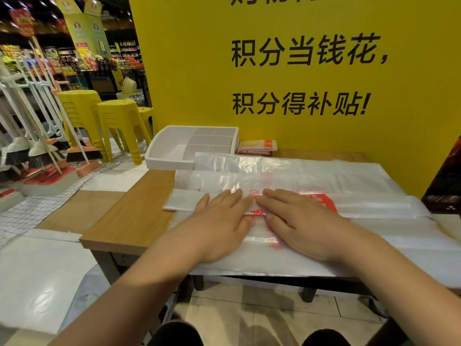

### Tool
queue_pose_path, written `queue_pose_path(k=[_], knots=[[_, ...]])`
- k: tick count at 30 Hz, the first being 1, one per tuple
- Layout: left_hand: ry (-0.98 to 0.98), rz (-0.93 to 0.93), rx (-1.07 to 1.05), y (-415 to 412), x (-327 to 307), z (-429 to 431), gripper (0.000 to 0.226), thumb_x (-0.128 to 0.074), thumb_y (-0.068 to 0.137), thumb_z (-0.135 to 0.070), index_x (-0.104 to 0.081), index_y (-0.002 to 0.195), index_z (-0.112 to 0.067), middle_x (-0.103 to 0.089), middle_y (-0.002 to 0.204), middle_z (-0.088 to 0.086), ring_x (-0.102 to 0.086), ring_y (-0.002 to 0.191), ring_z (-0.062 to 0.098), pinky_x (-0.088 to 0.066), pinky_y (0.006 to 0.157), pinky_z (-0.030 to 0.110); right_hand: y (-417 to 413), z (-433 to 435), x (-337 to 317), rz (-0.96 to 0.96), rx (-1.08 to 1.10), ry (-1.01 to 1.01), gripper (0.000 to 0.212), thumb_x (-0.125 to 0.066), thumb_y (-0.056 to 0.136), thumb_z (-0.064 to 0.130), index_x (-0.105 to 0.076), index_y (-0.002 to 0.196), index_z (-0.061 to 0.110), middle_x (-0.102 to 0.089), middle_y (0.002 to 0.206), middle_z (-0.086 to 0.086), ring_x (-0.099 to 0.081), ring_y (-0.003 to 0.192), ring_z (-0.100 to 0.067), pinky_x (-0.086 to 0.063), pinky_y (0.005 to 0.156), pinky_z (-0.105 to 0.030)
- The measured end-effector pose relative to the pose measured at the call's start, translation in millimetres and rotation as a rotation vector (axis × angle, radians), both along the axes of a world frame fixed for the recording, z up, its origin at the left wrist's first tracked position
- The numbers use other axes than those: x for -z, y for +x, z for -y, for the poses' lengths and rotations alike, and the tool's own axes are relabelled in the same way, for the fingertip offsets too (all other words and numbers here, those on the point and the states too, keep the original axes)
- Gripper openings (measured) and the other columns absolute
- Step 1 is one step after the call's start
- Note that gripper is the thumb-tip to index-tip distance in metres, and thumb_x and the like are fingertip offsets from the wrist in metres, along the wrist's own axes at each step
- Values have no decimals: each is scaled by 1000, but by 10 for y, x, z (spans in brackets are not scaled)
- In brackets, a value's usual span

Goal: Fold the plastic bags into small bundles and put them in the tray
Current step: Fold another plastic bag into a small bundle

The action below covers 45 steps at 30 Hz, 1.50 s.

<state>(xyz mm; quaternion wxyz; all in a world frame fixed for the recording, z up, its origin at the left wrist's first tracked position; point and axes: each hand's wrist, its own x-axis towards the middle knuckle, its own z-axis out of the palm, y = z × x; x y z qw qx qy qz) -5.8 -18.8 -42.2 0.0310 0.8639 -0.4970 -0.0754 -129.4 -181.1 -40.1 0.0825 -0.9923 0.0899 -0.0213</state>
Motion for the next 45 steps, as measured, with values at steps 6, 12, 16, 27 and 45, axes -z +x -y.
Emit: queue_pose_path(k=[6, 12, 16, 27, 45], knots=[[8, -54, -72, 19, 52, -143, 58, -11, 100, -66, 6, 153, -52, 19, 162, -18, 21, 151, 15, 11, 122, 52, -101, 127, 78, -85, 4, 119, 53, -16, 103, 54, -7, 155, 49, 9, 160, 28, 11, 149, 3, 7, 121, -24], [-36, -52, -151, 147, 90, -360, 62, -2, 85, -80, 9, 145, -66, 24, 160, -17, 27, 149, 18, 16, 120, 51, -688, 720, 40, -108, 243, 195, 61, -9, 90, 65, -3, 149, 54, 11, 161, 26, 14, 146, 7, 10, 117, -18], [-61, -37, -152, 165, 114, -320, 62, -2, 85, -80, 8, 144, -67, 23, 161, -18, 25, 149, 17, 16, 120, 51, -1051, 994, -17, -199, 421, 137, 73, 0, 75, 72, 11, 143, 49, 17, 163, 13, 16, 149, -3, 12, 119, -24], [-311, 231, 7, 192, 38, -269, 69, -20, 84, -74, -57, 131, -38, -57, 127, -17, -45, 129, 10, -1, 122, 50, -636, 399, -147, 50, 122, -150, 72, -36, 94, 66, -18, 157, 36, -25, 162, 12, -20, 149, -10, -15, 123, -30], [-180, 124, 46, 242, -406, -397, 34, -36, 104, -44, -47, 136, -41, -55, 103, -16, -53, 105, 17, -38, 93, 35, -609, 226, -350, 154, 155, -157, 44, -38, 99, 48, -39, 143, 47, -64, 114, 19, -55, 90, -4, -36, 72, -15]])
